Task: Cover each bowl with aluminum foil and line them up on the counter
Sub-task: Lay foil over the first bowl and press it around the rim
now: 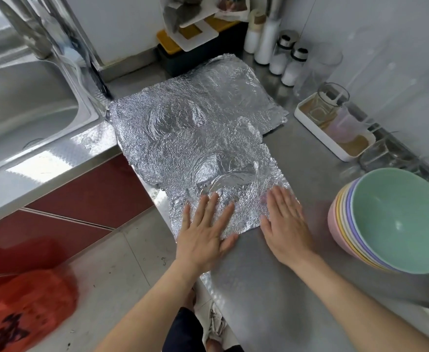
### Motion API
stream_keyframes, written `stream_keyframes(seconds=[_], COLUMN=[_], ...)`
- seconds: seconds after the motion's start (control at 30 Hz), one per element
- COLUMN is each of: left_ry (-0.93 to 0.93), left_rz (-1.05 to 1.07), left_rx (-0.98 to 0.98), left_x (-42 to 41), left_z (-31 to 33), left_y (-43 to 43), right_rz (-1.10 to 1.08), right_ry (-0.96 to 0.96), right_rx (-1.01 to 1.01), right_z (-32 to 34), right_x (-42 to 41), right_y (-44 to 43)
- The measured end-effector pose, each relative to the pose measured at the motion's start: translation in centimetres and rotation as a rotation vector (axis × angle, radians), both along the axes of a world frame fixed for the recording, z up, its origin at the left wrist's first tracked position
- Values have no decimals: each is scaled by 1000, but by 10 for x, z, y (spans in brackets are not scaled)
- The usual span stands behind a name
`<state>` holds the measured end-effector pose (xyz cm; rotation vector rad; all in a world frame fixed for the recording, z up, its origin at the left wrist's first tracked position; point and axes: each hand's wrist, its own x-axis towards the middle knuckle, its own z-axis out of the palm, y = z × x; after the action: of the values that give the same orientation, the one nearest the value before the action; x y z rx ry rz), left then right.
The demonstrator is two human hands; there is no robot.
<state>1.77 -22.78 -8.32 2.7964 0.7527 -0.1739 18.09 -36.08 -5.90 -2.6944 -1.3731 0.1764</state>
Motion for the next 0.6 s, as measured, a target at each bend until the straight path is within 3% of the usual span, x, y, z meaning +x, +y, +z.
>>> stream_keyframes(seconds=[0.23,0.4,0.6], left_ry=[-18,-56,-14], left_rz=[4,20,18], left_rx=[25,55,4], left_x=[-9,12,18], left_z=[-1,9,2], left_y=[7,10,20], right_rz=[13,-51,-63], right_ry=[99,98,90], right_rx=[-169,-109,-175], right_z=[-13,-8,-14], right_x=[2,11,15], right_y=[25,32,32])
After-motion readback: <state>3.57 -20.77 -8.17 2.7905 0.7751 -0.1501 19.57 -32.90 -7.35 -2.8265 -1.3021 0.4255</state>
